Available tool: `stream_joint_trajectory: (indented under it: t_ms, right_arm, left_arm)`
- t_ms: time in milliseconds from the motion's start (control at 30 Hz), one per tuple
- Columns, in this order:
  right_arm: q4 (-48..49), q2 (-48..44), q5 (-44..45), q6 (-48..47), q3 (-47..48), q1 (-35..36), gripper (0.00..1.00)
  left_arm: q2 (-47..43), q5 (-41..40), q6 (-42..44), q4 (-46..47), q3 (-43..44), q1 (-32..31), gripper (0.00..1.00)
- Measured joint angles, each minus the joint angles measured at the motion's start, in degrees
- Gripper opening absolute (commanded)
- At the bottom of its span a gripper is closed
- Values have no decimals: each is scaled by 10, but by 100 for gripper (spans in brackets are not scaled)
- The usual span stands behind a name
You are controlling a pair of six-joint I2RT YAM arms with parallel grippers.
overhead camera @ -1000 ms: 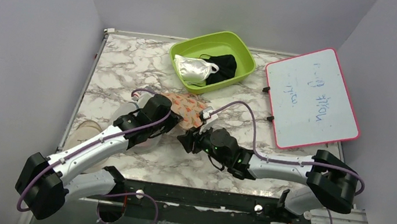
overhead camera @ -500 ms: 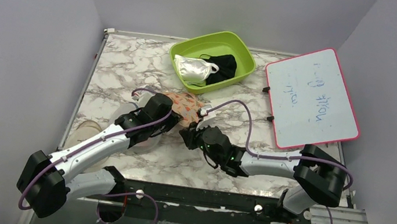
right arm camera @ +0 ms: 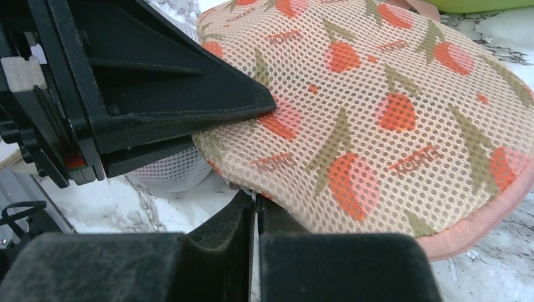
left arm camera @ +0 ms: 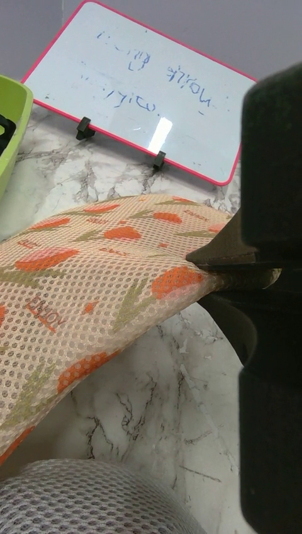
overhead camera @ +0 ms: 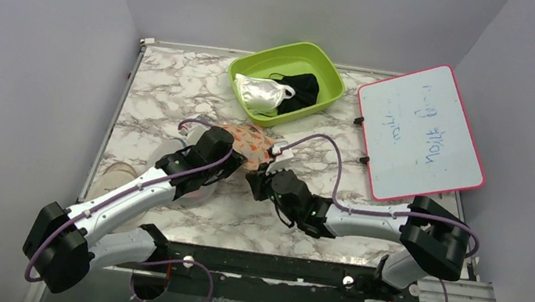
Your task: Unzip the laundry bag and remove the bra
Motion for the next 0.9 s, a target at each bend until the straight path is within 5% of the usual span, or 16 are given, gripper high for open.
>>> stream_joint_trajectory:
  t_ms: [533,900]
  right_arm:
    - [-72,-58,-16,-27,-48,-6,1]
    - [-108,-129,-144,-129,-121,-139,1]
  left_arm:
    - [0,-16,54,8,0,-3,0]
    - [-37,54,151,151,-102,16,0]
